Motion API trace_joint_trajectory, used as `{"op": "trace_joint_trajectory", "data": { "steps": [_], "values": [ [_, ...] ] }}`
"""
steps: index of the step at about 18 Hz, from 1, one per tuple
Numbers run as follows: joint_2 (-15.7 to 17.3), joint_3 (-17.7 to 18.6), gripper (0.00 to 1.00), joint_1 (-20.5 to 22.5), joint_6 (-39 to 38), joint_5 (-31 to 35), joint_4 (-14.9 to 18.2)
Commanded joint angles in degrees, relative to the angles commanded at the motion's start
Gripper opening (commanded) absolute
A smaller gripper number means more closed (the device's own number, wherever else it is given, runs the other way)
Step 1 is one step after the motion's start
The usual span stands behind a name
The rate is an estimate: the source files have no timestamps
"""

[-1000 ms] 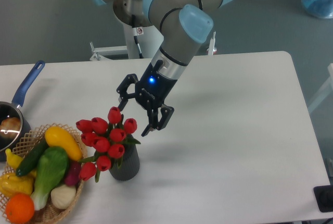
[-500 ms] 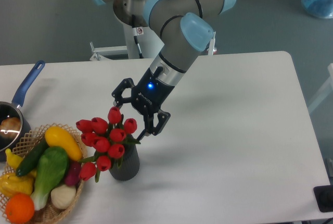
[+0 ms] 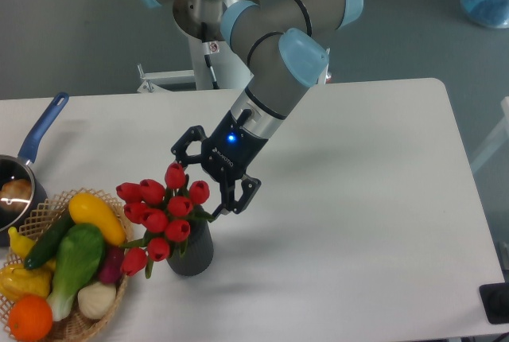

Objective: Pick up the flowers from the vase
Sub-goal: 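Lower the open gripper around the tulip stems above the vase rim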

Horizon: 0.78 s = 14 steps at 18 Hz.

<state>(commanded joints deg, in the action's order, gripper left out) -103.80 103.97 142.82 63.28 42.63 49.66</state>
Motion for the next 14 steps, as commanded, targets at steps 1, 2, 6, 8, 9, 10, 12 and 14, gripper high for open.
{"op": "trace_joint_trajectory", "data": {
  "steps": [1, 2, 6, 8, 9, 10, 12, 14],
  "values": [
    [-0.18, 0.00, 1.00, 0.00, 0.00, 0.00, 0.00],
    [-0.35, -0.09, 1.00, 0.00, 0.09, 0.09, 0.00],
    [-1.76, -1.58, 1.00, -1.23, 0.00, 0.09, 0.00],
    [-1.67, -1.58, 1.00, -1.49, -0.09, -0.17, -0.09],
    [-1.67, -1.67, 1.00, -1.49, -0.09, -0.96, -0.09],
    [-1.76, -1.67, 1.00, -1.49, -0.09, -1.92, -0.44],
    [-1.85, -1.50, 1.00, -1.49, -0.09, -2.37, -0.53],
    [-1.76, -1.41, 1.00, -1.49, -0.17, -2.55, -0.53]
  ]
}}
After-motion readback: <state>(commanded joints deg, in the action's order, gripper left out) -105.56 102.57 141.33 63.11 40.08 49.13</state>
